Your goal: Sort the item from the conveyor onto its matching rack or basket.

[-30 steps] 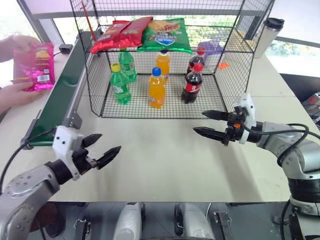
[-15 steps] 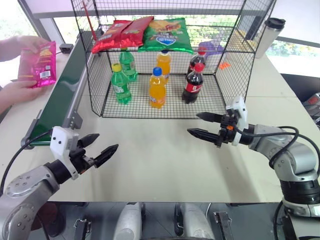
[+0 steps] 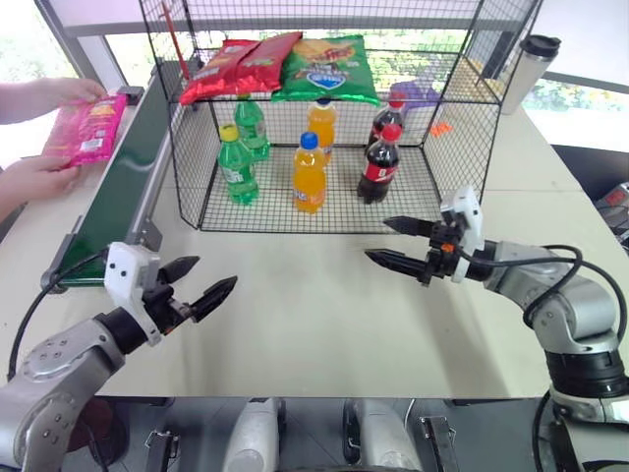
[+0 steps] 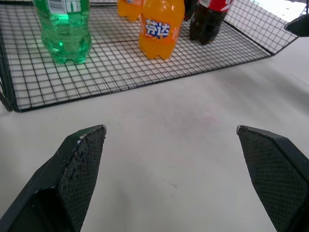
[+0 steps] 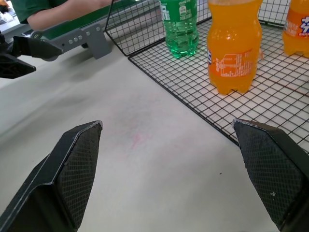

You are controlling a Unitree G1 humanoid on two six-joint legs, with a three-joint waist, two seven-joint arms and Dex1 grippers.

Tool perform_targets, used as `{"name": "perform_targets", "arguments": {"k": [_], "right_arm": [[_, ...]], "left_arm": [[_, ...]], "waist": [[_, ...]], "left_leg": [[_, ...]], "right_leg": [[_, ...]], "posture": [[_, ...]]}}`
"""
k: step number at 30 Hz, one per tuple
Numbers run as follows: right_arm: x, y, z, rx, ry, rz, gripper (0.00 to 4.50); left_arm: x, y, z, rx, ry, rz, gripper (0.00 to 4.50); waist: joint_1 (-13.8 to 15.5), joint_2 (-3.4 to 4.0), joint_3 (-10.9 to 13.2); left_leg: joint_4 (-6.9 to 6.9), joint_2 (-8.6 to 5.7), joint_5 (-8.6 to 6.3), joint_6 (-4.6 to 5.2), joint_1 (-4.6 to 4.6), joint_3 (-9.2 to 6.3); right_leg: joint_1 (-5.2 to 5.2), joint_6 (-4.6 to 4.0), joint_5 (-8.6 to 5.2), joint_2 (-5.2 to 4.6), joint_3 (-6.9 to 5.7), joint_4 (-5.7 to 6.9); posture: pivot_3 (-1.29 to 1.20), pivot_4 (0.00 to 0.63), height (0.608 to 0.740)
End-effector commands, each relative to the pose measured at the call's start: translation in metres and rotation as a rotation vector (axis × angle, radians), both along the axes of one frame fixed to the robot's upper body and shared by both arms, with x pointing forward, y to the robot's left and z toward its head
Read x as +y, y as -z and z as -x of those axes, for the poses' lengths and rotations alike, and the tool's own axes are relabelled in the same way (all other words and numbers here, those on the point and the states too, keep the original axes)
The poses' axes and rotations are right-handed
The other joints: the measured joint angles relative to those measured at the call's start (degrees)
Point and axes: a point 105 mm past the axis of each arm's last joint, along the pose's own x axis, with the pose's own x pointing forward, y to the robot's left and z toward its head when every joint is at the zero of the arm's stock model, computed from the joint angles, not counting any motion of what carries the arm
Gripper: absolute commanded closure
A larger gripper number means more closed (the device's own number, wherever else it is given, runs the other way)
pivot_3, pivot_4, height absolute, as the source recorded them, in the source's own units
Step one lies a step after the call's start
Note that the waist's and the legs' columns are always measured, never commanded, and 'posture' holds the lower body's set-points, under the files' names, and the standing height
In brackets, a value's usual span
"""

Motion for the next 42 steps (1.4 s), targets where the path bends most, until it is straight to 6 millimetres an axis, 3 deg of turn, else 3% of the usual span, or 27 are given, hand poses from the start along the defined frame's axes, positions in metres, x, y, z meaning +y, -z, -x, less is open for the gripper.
{"name": "perform_targets", "arguments": {"k": [1, 27, 42], "right_arm": [[0.003, -0.01, -0.001, -0.051, -0.009, -0.005, 0.05], [0.003, -0.007, -0.007, -0.075, 0.035, -0.008, 0.05], [0.007, -0.005, -0.011, -0.067, 0.027, -0.004, 0.05]], "left_arm": [[-0.003, -0.007, 0.0, -0.037, 0.01, 0.0, 0.0], [-0.003, -0.006, -0.01, -0.057, -0.01, -0.043, 0.0], [-0.007, -0.002, -0.005, -0.052, -0.006, -0.079, 0.0]], "waist": [[0.0, 0.0, 0.0], [0.0, 0.0, 0.0], [0.0, 0.0, 0.0]], "left_leg": [[0.0, 0.0, 0.0, 0.0, 0.0, 0.0], [0.01, -0.01, 0.0, 0.0, 0.0, 0.03], [0.01, -0.01, 0.0, 0.0, 0.0, 0.04]], "right_leg": [[0.0, 0.0, 0.0, 0.0, 0.0, 0.0], [0.02, 0.01, 0.01, 0.04, -0.01, 0.02], [0.02, 0.01, 0.01, 0.04, -0.01, 0.02]], "posture": [[0.0, 0.15, 0.74], [0.0, 0.15, 0.74], [0.0, 0.15, 0.74]]}}
